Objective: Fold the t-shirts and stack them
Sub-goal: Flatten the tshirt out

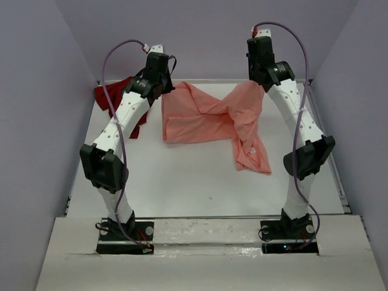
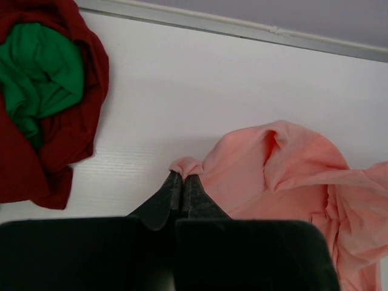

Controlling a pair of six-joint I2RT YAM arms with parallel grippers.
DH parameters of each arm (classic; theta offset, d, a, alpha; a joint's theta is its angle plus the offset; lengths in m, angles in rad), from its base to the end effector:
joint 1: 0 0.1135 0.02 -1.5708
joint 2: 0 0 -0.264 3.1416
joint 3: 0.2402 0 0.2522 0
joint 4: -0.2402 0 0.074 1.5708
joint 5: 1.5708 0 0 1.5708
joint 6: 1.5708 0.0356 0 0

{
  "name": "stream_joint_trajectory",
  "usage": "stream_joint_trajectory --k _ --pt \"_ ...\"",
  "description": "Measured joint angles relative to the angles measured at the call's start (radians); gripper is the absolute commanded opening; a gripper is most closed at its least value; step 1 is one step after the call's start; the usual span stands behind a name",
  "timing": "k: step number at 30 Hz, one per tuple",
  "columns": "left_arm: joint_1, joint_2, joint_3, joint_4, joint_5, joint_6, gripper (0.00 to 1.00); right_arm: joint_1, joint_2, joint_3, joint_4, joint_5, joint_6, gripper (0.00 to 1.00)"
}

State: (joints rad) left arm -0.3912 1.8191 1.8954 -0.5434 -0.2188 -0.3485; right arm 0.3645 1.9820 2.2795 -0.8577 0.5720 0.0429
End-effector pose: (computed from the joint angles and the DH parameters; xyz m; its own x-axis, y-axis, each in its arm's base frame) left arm 0.3927 -0.1536 0.3989 -0.4572 -0.1720 -0.8726 0.0393 0.9763 -0.2130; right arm 0.4088 0.1353 0.4294 -0.4905 -0.1485 -0.8587 0.1499 0.9563 -0.2510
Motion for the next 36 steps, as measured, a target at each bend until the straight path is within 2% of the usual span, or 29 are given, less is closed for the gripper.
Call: stream_joint_trajectory --k 5,11,15,23,30,36 --pt "0.007 -0.173 -0.072 -0.054 -0.067 0.022 0.0 -0.028 -0.06 0.0 -0.045 0.121 0.0 0.0" --pt "0.008 -0.36 -0.144 -0.129 -0.133 0.047 0.0 -0.091 -0.156 -0.058 -0.084 0.194 0.022 0.0" --pt "0.007 -0.505 -0.18 -0.161 -0.15 0.08 0.0 -0.101 -0.282 -0.113 -0.07 0.198 -0.006 0.0" --pt "0.007 -0.819 -0.259 -0.132 -0.101 0.182 0.0 -0.081 -0.528 -0.078 0.006 0.162 -0.082 0.0" --pt "0.007 -0.923 -0.263 -0.111 -0.014 0.193 0.0 -0.002 -0.713 -0.024 0.058 0.187 -0.153 0.0" --pt "0.006 -0.89 -0.164 -0.137 0.034 0.199 0.0 0.017 -0.783 0.054 0.082 0.21 -0.207 0.0"
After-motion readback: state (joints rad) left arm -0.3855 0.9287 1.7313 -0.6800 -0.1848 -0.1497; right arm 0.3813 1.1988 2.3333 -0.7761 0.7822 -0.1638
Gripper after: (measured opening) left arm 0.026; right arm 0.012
